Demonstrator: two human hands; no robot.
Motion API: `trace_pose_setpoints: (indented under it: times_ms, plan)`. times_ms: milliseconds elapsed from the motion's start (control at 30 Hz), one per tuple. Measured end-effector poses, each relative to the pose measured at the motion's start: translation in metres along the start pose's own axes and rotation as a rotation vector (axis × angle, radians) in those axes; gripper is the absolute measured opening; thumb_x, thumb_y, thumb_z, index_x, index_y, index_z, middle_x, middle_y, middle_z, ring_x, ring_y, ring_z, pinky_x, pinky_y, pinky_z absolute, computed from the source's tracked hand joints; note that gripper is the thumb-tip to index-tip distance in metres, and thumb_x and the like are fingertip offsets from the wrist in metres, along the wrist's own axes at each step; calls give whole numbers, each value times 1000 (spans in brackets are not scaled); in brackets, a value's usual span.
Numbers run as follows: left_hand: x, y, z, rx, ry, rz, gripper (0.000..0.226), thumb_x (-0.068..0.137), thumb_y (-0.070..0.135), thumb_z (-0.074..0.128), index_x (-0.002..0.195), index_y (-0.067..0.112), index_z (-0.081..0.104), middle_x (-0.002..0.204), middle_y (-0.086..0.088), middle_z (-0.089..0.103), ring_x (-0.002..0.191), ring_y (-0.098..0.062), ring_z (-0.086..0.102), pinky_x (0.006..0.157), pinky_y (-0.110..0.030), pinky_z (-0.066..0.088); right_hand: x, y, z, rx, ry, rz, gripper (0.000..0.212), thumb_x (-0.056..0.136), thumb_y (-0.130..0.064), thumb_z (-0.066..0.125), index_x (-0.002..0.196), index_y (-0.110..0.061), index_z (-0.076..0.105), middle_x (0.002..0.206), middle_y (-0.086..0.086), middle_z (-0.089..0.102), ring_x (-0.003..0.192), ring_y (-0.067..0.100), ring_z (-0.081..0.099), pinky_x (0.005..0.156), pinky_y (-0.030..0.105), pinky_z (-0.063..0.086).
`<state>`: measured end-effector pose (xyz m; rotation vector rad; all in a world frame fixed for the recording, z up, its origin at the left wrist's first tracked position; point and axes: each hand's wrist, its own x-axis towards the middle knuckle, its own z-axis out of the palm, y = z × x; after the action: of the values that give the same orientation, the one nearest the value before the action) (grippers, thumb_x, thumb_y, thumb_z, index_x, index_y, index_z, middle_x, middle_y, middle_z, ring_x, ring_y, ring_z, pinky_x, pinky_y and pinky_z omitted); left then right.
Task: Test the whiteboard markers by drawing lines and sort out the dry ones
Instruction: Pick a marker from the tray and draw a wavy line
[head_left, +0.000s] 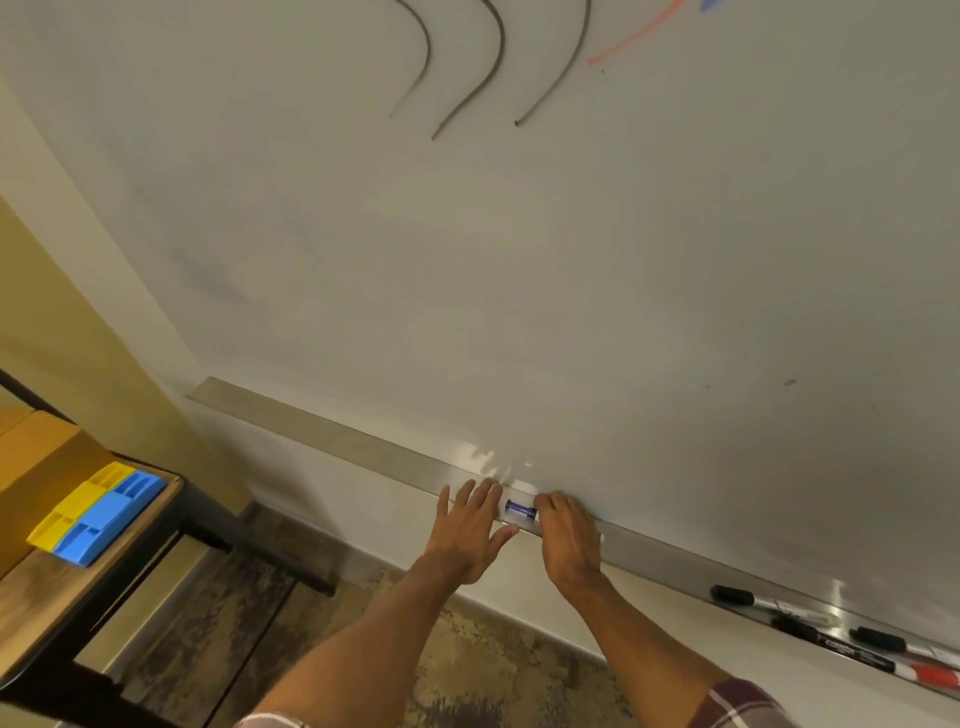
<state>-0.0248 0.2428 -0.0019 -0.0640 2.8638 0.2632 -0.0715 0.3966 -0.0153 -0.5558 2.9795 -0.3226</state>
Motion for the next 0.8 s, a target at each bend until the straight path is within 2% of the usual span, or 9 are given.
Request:
trace_pose_setpoints:
  times_ms: [67, 133, 200, 333, 400, 500, 600, 700, 800]
  plan:
    - [2, -5, -5, 33, -1, 35, 70, 99, 60, 15, 156, 21, 4, 164, 1, 2, 151, -22, -1, 120, -50, -5, 2, -5, -5, 42, 42, -29, 49, 60, -20, 89, 104, -11, 68, 98, 7, 69, 91, 23, 65, 79, 32, 54]
    - [3, -11, -9, 61, 2, 77, 69, 100, 59, 18, 156, 21, 3, 164, 1, 3, 151, -22, 0, 120, -50, -6, 5, -11, -9, 68, 50, -75, 38, 81, -17, 73, 117, -12, 62, 112, 6, 65, 105, 23, 60, 90, 31, 48]
    - [4, -18, -12, 69, 11, 117, 69, 101, 58, 22, 156, 22, 2, 164, 2, 4, 151, -21, 2, 120, -50, -6, 7, -17, -10, 74, 63, -109, 35, 89, -18, 64, 124, -14, 58, 119, 4, 62, 112, 21, 56, 95, 28, 43]
    - [5, -35, -19, 93, 73, 163, 59, 105, 43, 30, 155, 20, 11, 163, -1, 14, 149, -22, 9, 119, -49, -4, 7, -33, -10, 101, 72, -160, 33, 94, -20, 57, 127, -16, 57, 121, 3, 60, 111, 19, 54, 94, 25, 42]
    - [4, -45, -23, 86, 101, 169, 46, 106, 34, 33, 149, 18, 29, 155, -3, 32, 145, -23, 23, 119, -49, -4, 5, -42, -12, 120, 73, -164, 33, 94, -19, 57, 127, -15, 57, 122, 4, 59, 111, 19, 54, 95, 25, 43]
    - [0, -60, -29, 100, 132, 212, 27, 105, 29, 39, 128, 21, 50, 132, -3, 58, 128, -20, 47, 118, -45, -9, 0, -60, -18, 157, 104, -157, 32, 95, -26, 55, 123, -13, 59, 120, 5, 60, 110, 21, 55, 94, 28, 44]
    - [-6, -74, -40, 67, 200, 313, 28, 105, 30, 39, 127, 22, 54, 130, -2, 61, 125, -18, 51, 118, -40, -11, -1, -84, -24, 132, 47, -114, 38, 95, -38, 50, 128, -17, 52, 126, 1, 55, 113, 16, 51, 97, 25, 40]
    - [-9, -88, -54, 75, 260, 387, 30, 106, 30, 37, 128, 22, 56, 132, -2, 61, 127, -17, 50, 122, -41, -4, 1, -107, -31, 119, -36, -45, 38, 97, -35, 49, 131, -19, 47, 131, 1, 53, 114, 15, 52, 101, 24, 38]
    - [-11, -106, -63, 139, 300, 454, 28, 105, 28, 40, 127, 21, 56, 128, -2, 63, 124, -18, 51, 120, -41, 1, -1, -124, -38, 137, -54, -56, 37, 97, -30, 49, 132, -18, 47, 131, 3, 55, 115, 17, 54, 102, 25, 38]
